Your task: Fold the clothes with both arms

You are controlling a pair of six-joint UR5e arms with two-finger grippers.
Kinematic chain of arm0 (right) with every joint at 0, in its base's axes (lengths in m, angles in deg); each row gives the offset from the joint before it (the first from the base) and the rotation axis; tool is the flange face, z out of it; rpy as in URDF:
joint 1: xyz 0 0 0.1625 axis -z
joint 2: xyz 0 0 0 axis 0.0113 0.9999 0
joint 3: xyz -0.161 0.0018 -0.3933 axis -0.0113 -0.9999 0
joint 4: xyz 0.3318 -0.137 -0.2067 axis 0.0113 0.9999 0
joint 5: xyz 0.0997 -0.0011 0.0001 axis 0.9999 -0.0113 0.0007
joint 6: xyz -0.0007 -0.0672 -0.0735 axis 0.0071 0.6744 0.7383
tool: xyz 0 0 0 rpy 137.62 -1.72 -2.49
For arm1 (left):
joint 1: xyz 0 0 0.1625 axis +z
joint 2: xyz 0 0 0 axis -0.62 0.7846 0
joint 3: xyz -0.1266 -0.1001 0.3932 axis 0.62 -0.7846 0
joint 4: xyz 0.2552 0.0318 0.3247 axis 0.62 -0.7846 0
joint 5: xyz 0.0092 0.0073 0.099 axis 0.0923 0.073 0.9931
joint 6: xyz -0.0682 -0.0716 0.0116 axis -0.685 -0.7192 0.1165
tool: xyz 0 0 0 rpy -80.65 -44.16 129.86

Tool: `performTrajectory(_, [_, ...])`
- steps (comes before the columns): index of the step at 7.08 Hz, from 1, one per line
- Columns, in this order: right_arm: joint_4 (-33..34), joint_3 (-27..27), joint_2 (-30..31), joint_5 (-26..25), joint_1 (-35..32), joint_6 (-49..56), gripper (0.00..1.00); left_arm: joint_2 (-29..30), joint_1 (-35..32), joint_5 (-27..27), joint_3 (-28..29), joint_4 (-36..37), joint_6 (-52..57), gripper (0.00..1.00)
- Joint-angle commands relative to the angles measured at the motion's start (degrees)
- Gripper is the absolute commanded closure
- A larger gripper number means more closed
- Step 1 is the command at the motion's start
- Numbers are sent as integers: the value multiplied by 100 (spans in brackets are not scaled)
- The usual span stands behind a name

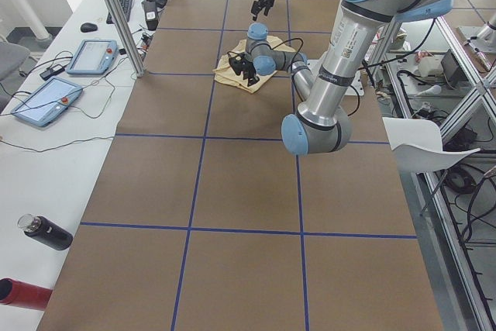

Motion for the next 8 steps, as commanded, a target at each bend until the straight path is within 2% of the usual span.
performTrajectory(1, [-351,-474,-134,72,-139,205,0,-22,74,24,40,36,-11,50])
performTrajectory(8, [-354,-467,-143,72,-139,161,0,22,197,24,207,-7,77,52])
